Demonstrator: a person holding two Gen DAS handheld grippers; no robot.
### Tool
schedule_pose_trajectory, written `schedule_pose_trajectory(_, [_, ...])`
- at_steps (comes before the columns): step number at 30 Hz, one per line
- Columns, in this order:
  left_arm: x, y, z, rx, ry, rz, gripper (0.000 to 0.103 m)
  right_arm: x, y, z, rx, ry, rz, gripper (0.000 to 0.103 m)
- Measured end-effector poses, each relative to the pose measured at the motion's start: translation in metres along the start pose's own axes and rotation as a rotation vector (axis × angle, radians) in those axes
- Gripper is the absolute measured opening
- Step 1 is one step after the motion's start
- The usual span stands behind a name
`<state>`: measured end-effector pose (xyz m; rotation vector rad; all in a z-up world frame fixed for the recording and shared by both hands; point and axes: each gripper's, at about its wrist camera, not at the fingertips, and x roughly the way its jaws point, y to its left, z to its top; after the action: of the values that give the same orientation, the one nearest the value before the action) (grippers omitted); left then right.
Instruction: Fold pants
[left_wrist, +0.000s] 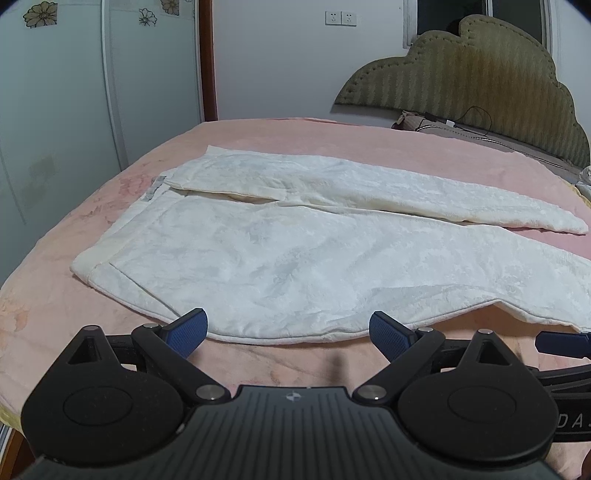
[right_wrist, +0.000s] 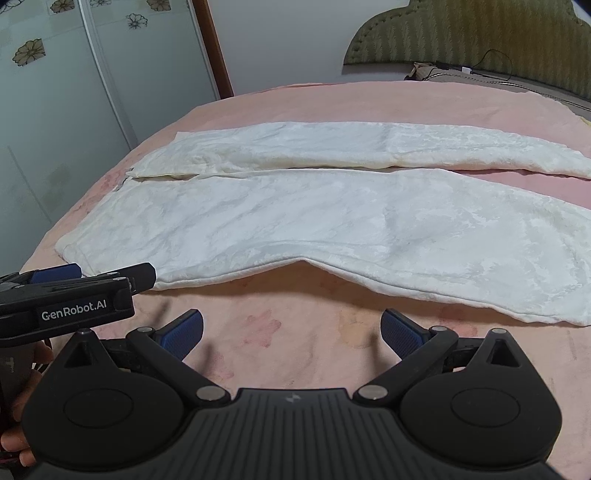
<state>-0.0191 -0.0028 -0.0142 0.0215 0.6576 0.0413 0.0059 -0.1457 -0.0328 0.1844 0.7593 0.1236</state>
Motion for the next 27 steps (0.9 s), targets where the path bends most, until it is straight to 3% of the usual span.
schedule_pose_trajectory(27, [0.0019,-0.0015,-0.0033,0.003,0.003,0.003,0.096,0.0011,0.0057,-0.0022,-0.014,0.005,0.024,0.103])
